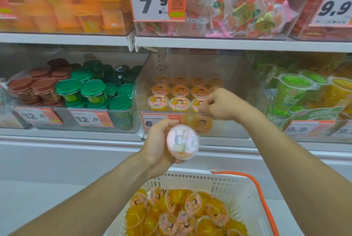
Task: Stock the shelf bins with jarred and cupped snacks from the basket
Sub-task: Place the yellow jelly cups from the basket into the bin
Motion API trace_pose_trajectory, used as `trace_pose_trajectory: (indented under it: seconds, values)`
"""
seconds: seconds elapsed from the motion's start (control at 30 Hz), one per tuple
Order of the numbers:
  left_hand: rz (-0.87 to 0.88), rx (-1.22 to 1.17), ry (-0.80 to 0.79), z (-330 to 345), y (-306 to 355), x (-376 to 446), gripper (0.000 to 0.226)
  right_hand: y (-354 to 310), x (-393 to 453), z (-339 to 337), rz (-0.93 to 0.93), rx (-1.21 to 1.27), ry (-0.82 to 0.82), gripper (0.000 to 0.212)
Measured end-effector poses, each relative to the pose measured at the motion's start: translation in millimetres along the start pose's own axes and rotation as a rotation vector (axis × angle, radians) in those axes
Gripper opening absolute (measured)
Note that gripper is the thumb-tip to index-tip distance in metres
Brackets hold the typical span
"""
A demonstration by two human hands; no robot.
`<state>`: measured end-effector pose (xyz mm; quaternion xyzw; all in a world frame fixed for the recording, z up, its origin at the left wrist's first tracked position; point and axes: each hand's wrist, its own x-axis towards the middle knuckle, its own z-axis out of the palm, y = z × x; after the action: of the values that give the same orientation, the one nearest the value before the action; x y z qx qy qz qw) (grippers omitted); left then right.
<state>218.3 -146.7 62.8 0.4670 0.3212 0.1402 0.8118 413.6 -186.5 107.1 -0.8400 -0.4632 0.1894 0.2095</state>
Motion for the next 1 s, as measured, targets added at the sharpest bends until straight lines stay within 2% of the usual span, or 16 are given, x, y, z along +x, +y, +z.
trace_pose_trajectory:
  seconds: [0.1, 0.17, 0.23, 0.3, 0.4, 0.5, 0.6, 0.7, 0.77, 0.87, 1.0]
  values:
    - [0.043, -0.062, -0.066, 2, 1, 0, 0.035, 1, -2, -3, -0.032, 0.077, 0.051, 0.024]
    - [0.063, -0.113, -0.109, 4, 2, 0, 0.039, -2, -8, -8, -0.113, 0.141, 0.164, 0.022]
    - [0.087, -0.15, -0.15, 7, 3, 1, 0.042, -11, -21, -17, -0.228, 0.197, 0.18, 0.015]
    - [0.132, -0.168, -0.175, 10, 4, 2, 0.041, -20, -36, -29, -0.287, 0.25, -0.001, 0.012]
    - [0.201, -0.139, -0.193, 10, 7, 1, 0.041, -25, -52, -36, -0.268, 0.221, -0.306, 0.025]
    - [0.206, -0.025, -0.21, 10, 14, -1, 0.04, -24, -57, -28, -0.303, 0.253, -0.29, 0.021]
    - [0.27, 0.011, -0.189, 6, 19, 1, 0.038, -17, -61, -29, -0.247, 0.371, -0.293, 0.014]
    - [0.409, 0.191, -0.01, 3, 20, 3, 0.051, -8, -68, -33, -0.208, 0.388, -0.352, 0.013]
    - [0.527, 0.398, 0.078, 5, 19, 4, 0.05, -6, -69, -31, -0.263, 0.383, -0.256, 0.019]
    - [0.689, 0.501, 0.111, 13, 19, 4, 0.044, -6, -67, -28, -0.385, 0.455, -0.047, 0.017]
    - [0.695, 0.656, 0.126, 20, 19, 7, 0.048, 8, -57, -37, -0.433, 0.258, 0.185, 0.019]
